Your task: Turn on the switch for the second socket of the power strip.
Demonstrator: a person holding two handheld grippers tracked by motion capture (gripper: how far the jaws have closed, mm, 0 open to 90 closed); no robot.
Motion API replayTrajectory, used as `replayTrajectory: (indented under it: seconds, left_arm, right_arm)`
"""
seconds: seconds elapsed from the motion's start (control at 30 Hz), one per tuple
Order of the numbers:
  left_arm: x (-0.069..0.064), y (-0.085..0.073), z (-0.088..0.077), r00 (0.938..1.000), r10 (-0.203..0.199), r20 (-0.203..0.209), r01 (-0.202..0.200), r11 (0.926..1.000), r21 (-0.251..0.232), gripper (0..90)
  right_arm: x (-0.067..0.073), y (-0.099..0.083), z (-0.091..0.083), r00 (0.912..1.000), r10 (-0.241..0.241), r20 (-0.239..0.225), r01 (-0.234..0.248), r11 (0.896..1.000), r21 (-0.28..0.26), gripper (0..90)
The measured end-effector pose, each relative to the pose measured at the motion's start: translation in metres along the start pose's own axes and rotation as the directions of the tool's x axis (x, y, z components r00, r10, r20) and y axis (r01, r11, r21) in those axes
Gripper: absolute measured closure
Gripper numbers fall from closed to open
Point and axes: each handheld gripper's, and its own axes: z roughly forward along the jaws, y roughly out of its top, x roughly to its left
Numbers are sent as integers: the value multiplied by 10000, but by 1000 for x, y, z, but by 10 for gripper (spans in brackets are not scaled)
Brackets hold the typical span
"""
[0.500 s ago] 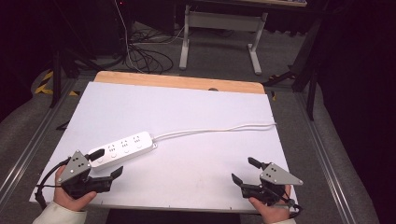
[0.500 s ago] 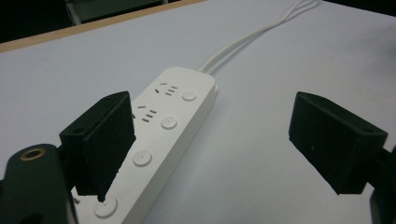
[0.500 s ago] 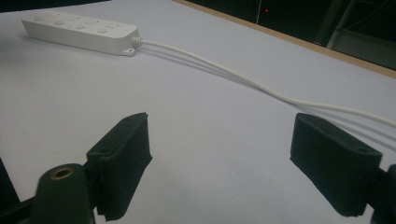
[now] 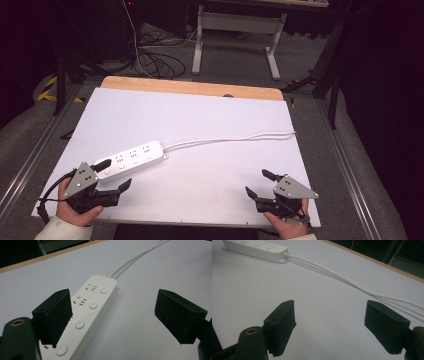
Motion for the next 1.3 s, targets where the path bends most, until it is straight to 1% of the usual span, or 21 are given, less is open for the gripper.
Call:
replayTrajectory:
  seconds: [0.1,0.13,0.23,0.27,0.3,0.4,0.43,0.47,0.5,0.57,0.6,0.7,0.8,0.83,0.87,0.97,1.0,1.1,1.17,1.23,1.3]
  left_arm:
    - [1,1,0,9998,-176,83,176,9998,-13,150]
    - [1,1,0,9993,-347,162,347,9994,-26,150]
    - [1,3,-1,9992,-366,146,367,9993,-25,152]
    - [-1,4,-1,9997,-224,24,224,9997,22,153]
    - [-3,5,-1,9999,76,-104,-75,9999,151,161]
    - [-4,6,0,9999,160,-43,-159,9997,211,167]
    - [-5,6,0,9999,116,-57,-115,9997,233,171]
    - [-4,7,0,9997,236,-94,-233,9993,294,177]
    - [-4,8,1,9997,208,-129,-204,9993,318,177]
    - [-4,11,1,9990,116,-424,-95,9988,481,188]
    - [-4,13,1,9987,104,-497,-77,9985,541,195]
    - [-3,19,2,9990,38,-443,-8,9976,689,203]
    - [-3,26,1,9998,36,-218,-23,9981,620,209]
    - [-2,27,1,9998,96,-172,-86,9981,609,211]
    - [-1,29,1,9999,53,-125,-46,9983,575,214]
    - [1,32,2,10000,-56,-55,59,9984,555,221]
    - [2,33,2,10000,-7,-34,8,9982,593,223]
    - [3,37,3,9999,98,-67,-93,9977,678,225]
    - [4,40,4,9998,96,-181,-83,9975,699,226]
    - [5,43,5,9998,-19,-177,31,9978,662,227]
    - [6,46,6,9998,-39,-183,51,9976,687,227]
  right_arm:
    - [-1,0,0,10000,72,7,-72,10000,54,247]
    - [-1,-1,0,9999,117,-29,-117,9999,26,247]
    - [-2,-1,0,9998,169,-49,-169,9999,-17,247]
    - [-2,-1,0,9998,212,-51,-212,9998,5,247]
    - [-2,-1,0,9997,220,-42,-220,9998,23,247]
    - [-2,-1,0,9998,204,-25,-204,9998,22,247]
    - [-2,-1,0,9998,189,-26,-189,9998,29,247]
    - [-2,-1,1,9999,149,-29,-149,9999,78,247]
    - [-2,-1,1,9999,149,-29,-149,9999,78,247]
    - [-2,-1,1,9999,120,-31,-119,9999,83,247]
    - [-2,-1,1,9999,132,-47,-131,9999,69,247]
    - [-2,-2,2,9998,180,-59,-179,9998,134,248]
    - [-2,-2,3,9999,147,-70,-146,9998,156,248]
    - [-2,-2,4,9999,143,-65,-142,9997,183,248]
    - [-2,-2,4,9999,155,-77,-153,9997,212,248]
    - [-1,-2,4,9999,144,-79,-143,9997,203,248]
    - [-1,-2,4,9999,145,-79,-143,9997,210,248]
    - [-1,-2,4,9999,153,-74,-151,9996,230,248]
    - [-1,-2,4,9999,148,-58,-146,9996,231,248]
    - [-2,-3,4,9998,175,-85,-173,9996,240,248]
    - [-2,-3,4,9999,146,-82,-144,9996,232,248]
